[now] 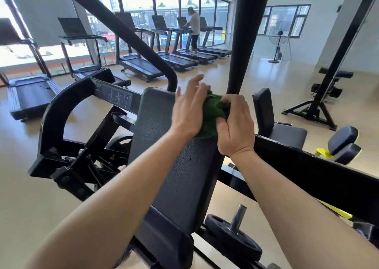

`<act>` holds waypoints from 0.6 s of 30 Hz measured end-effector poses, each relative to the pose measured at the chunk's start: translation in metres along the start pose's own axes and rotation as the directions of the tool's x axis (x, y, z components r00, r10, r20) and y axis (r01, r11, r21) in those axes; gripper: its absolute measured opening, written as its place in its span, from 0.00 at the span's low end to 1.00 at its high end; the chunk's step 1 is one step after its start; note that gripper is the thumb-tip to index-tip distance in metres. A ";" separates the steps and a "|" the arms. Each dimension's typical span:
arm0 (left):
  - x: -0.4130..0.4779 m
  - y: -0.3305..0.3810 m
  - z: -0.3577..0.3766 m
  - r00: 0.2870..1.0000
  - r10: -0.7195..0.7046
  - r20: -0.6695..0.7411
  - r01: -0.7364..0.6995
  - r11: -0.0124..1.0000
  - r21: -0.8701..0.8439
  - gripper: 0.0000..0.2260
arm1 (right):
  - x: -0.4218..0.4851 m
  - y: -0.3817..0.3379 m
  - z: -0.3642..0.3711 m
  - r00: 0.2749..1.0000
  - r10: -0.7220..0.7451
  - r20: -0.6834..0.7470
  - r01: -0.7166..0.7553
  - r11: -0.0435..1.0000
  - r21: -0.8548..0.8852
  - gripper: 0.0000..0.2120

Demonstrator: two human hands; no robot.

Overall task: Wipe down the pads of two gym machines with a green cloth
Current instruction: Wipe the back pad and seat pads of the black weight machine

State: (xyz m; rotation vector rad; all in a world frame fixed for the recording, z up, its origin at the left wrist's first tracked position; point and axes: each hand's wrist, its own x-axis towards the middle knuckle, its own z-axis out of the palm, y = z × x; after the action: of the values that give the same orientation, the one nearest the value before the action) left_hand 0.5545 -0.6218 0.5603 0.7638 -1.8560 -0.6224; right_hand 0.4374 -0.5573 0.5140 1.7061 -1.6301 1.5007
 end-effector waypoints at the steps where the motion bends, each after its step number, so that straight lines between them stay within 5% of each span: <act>1: -0.007 0.009 0.006 0.995 0.094 0.045 -0.095 0.995 0.019 0.18 | 0.000 -0.001 0.000 1.000 0.005 -0.018 -0.005 1.000 0.004 0.20; 4: -0.015 0.001 0.013 0.940 0.315 0.128 -0.334 0.925 0.179 0.19 | 0.002 -0.002 0.000 0.996 -0.013 -0.083 0.014 1.000 0.006 0.18; 7: -0.001 -0.023 -0.007 0.926 0.339 0.168 -0.374 0.884 0.281 0.16 | 0.001 0.000 -0.001 0.996 -0.050 -0.078 0.051 0.999 0.009 0.22; 13: 0.039 -0.052 -0.040 0.999 0.046 0.009 -0.045 0.910 0.412 0.16 | 0.001 0.002 0.002 0.997 -0.052 -0.054 0.050 0.998 -0.023 0.21; 18: 0.003 -0.004 0.003 0.926 0.308 0.219 -0.360 0.896 0.260 0.12 | 0.002 0.000 0.000 0.996 -0.062 -0.064 0.060 0.997 -0.039 0.27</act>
State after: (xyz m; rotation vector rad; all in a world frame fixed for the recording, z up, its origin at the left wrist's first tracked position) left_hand 0.5520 -0.6265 0.5577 0.5679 -2.2105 -0.1923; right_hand 0.4366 -0.5580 0.5153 1.6550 -1.5496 1.4725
